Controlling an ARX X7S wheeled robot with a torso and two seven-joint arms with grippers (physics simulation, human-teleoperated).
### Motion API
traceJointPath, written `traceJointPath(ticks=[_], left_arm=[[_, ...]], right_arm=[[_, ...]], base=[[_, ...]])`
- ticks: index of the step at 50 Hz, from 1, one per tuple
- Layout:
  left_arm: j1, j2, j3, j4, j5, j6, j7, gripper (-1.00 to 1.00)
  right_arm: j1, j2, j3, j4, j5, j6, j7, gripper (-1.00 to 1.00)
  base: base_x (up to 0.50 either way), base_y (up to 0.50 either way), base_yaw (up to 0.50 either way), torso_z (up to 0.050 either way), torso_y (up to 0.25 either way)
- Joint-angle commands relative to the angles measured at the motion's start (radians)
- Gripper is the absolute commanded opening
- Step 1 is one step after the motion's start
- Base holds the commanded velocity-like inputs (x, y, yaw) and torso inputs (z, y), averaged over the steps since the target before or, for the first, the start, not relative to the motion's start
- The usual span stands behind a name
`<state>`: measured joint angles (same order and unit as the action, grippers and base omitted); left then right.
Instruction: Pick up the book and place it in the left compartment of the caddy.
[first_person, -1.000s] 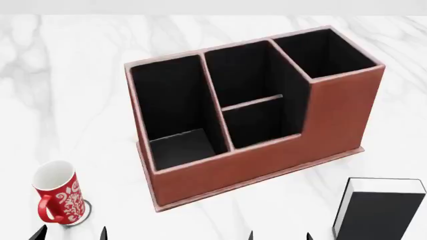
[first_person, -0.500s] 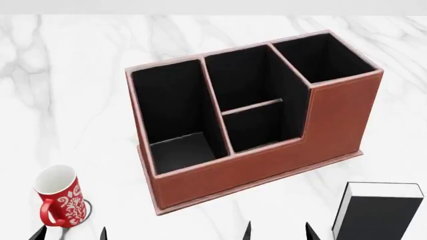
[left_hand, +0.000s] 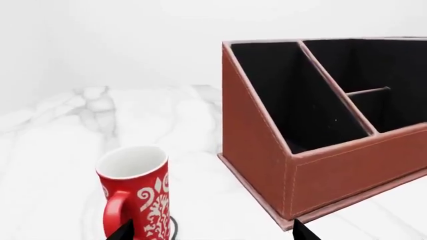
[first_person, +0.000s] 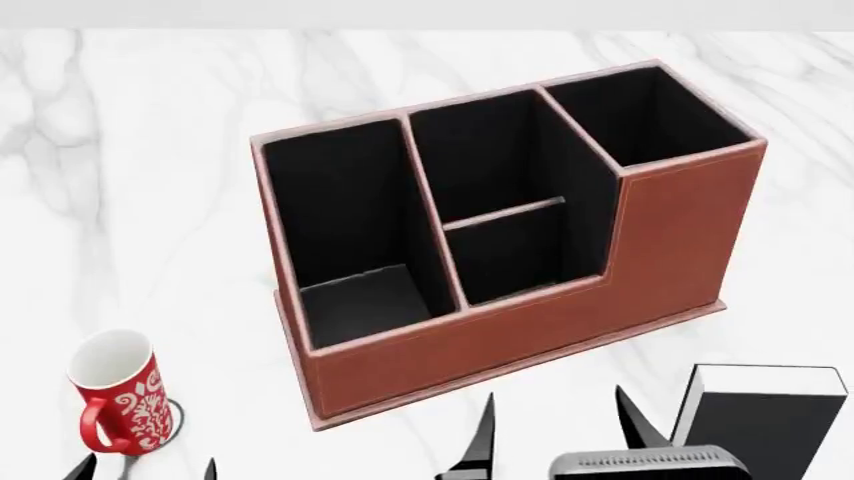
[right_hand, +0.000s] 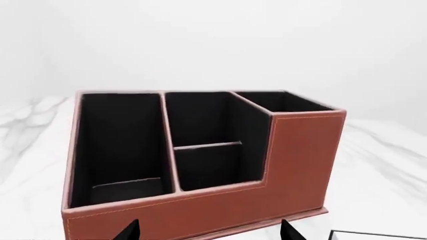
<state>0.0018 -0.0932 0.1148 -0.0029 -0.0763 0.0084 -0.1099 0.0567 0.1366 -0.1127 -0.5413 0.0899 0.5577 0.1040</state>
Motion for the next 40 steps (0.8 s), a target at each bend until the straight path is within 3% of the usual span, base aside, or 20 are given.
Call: traceJointPath(ticks=[1,9,23,40], left_arm=[[0.0,0.007,-0.005,0.0,0.005,-0.002,0.011,1.0],[-0.003,-0.002,0.006,-0.003,-0.003,-0.001,0.001,1.0],[-0.004,-0.016,0.025,-0.004,-0.016,0.001,-0.015,1.0],[-0.006,-0.03,0.043,-0.009,-0.028,0.009,-0.031,1.0]], right_arm=[[0.008,0.001,-0.005,-0.033,-0.018,0.049,-0.018,1.0],[0.011,0.005,-0.017,-0.027,-0.02,0.05,-0.006,1.0],[0.016,0.014,-0.045,-0.01,-0.015,0.043,-0.003,1.0],[0.018,0.026,-0.077,0.0,-0.019,0.037,0.01,1.0]], base=[[0.0,-0.22,0.0,0.0,0.0],[0.0,-0.42,0.0,0.0,0.0],[0.0,-0.01,0.0,0.0,0.0],[0.5,0.0,0.0,0.0,0.0]])
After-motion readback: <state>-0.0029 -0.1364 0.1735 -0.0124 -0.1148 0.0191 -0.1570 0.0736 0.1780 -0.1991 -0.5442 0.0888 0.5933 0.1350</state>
